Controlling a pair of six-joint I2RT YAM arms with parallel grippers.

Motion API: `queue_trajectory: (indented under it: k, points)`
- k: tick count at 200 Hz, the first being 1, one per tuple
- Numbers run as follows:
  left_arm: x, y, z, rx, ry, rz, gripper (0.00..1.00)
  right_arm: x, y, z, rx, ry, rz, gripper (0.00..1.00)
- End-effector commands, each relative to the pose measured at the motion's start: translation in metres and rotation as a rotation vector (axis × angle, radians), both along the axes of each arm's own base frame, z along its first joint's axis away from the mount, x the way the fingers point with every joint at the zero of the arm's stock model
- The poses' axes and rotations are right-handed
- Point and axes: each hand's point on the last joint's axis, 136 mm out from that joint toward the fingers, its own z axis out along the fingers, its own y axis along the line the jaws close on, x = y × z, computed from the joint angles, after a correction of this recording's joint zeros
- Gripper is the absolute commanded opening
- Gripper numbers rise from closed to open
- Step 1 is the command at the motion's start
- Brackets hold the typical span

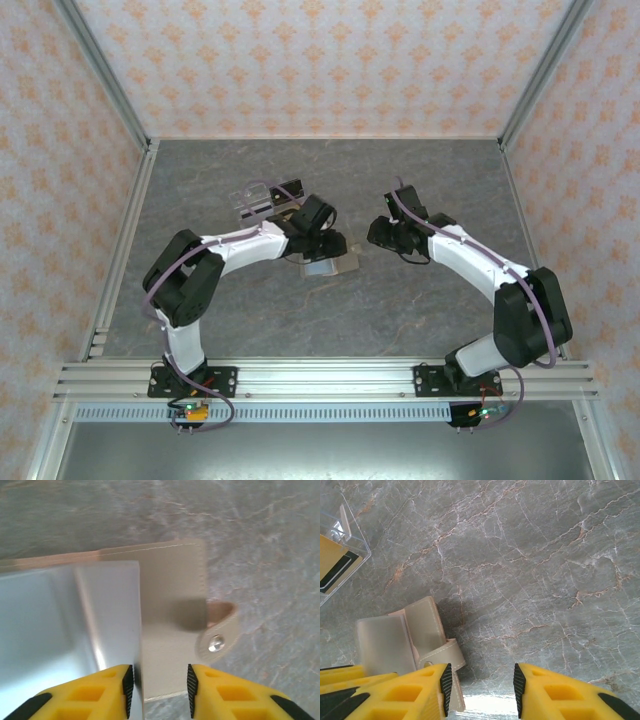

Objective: Take the credit cards out of the card holder

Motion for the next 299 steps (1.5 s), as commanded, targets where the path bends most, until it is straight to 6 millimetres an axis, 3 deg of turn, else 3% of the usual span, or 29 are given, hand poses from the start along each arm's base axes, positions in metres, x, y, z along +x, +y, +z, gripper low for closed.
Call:
queue_trajectory:
  k: [1, 8, 14, 43, 90, 118, 152, 181, 235, 276, 299]
  points:
    - [0.008, -0.023, 0.008, -0.056, -0.026, -0.039, 0.41, -0.004, -0.001, -0.001, 0.009, 0.004, -0.012, 0.40]
    - [0.009, -0.024, 0.010, -0.060, -0.030, -0.039, 0.42, -0.004, -0.001, -0.001, 0.010, 0.003, -0.011, 0.40]
    - [0.009, -0.023, -0.004, -0.039, -0.007, -0.037, 0.42, -0.004, -0.001, -0.001, 0.010, 0.002, -0.010, 0.40]
    - [0.011, -0.021, -0.012, -0.016, 0.000, -0.025, 0.43, -0.007, 0.003, -0.004, 0.029, 0.013, 0.009, 0.37]
    - [0.015, -0.023, -0.024, -0.014, 0.017, -0.007, 0.40, -0.015, 0.024, -0.011, 0.132, 0.054, 0.077, 0.22]
    - [0.015, -0.022, -0.029, -0.011, 0.021, 0.000, 0.39, -0.021, 0.037, -0.023, 0.170, 0.102, 0.109, 0.16]
    - [0.014, -0.024, -0.031, -0.026, 0.022, 0.001, 0.46, -0.026, 0.047, -0.039, 0.180, 0.151, 0.130, 0.15]
    - [0.015, -0.026, -0.030, -0.035, 0.020, 0.000, 0.51, -0.030, 0.047, -0.047, 0.177, 0.165, 0.131, 0.16]
    - [0.014, -0.025, -0.034, -0.038, 0.027, 0.007, 0.51, -0.035, 0.048, -0.057, 0.167, 0.192, 0.141, 0.16]
    - [0.017, -0.026, -0.018, -0.055, -0.003, 0.007, 0.52, -0.033, 0.028, -0.055, 0.088, 0.146, 0.070, 0.16]
    - [0.022, -0.019, -0.007, -0.028, -0.036, 0.013, 0.52, -0.032, 0.028, -0.049, 0.095, 0.129, 0.071, 0.16]
